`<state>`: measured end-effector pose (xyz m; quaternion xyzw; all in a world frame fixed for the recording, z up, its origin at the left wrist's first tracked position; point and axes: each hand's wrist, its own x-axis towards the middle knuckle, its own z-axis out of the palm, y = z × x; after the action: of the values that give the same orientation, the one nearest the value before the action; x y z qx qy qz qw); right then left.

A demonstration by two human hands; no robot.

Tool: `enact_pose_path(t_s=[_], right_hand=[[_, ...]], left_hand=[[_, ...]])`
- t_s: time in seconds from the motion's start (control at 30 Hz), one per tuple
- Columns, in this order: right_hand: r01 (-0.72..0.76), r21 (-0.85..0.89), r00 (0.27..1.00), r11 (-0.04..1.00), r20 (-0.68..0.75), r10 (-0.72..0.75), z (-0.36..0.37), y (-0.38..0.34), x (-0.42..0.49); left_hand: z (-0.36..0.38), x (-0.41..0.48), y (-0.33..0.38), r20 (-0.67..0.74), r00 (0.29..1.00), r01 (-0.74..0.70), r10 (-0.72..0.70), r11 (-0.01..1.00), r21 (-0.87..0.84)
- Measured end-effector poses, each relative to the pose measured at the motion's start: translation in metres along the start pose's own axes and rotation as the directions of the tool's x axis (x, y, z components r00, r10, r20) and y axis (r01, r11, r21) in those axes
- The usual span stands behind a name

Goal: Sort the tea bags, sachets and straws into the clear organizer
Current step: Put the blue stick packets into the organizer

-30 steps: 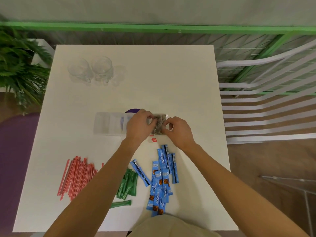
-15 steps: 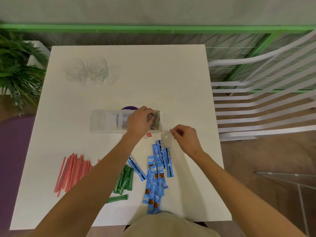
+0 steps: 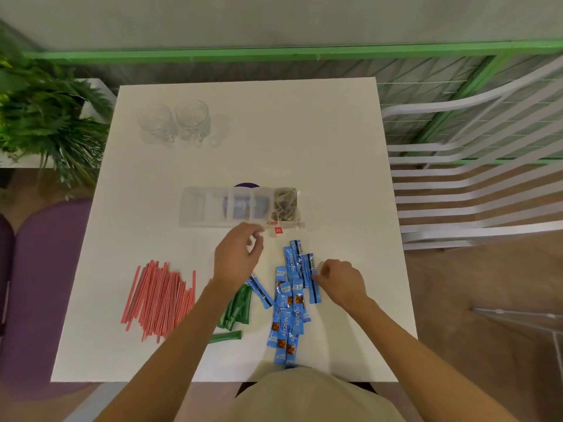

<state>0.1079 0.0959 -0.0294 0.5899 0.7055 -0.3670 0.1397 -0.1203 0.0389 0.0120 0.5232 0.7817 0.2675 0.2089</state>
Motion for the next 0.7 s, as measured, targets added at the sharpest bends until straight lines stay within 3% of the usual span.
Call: enact_pose_path(t_s=[0.1,0.23,0.4,0.7], right_hand=[[0.017,-0.164,0.999,0.986,-0.025,-0.021,0.004,-0.006,-0.001],[0.003,-0.221,0.999,0.975,-0.041,-0.013,0.005,-0.008,-0.003],[-0.046,-0.082,0.999,0.996,-0.019,0.045,-0.001,-0.008,-0.009],[-0.108,0.23,0.992,0.967,-0.04,0.12,0.005,0.0,-0.013]], left_hand=[[0.004,-0.023,-0.034,0.149,0.984,0.084,-0.096,0.993,0.081],[0.007,-0.03,-0.058,0.308,0.93,0.117,-0.2,0.957,0.267],[0.01,-0.028,-0.057,0.406,0.873,0.092,-0.272,0.907,0.41],[0.016,-0.025,-0.055,0.376,0.887,0.132,-0.269,0.927,0.351]])
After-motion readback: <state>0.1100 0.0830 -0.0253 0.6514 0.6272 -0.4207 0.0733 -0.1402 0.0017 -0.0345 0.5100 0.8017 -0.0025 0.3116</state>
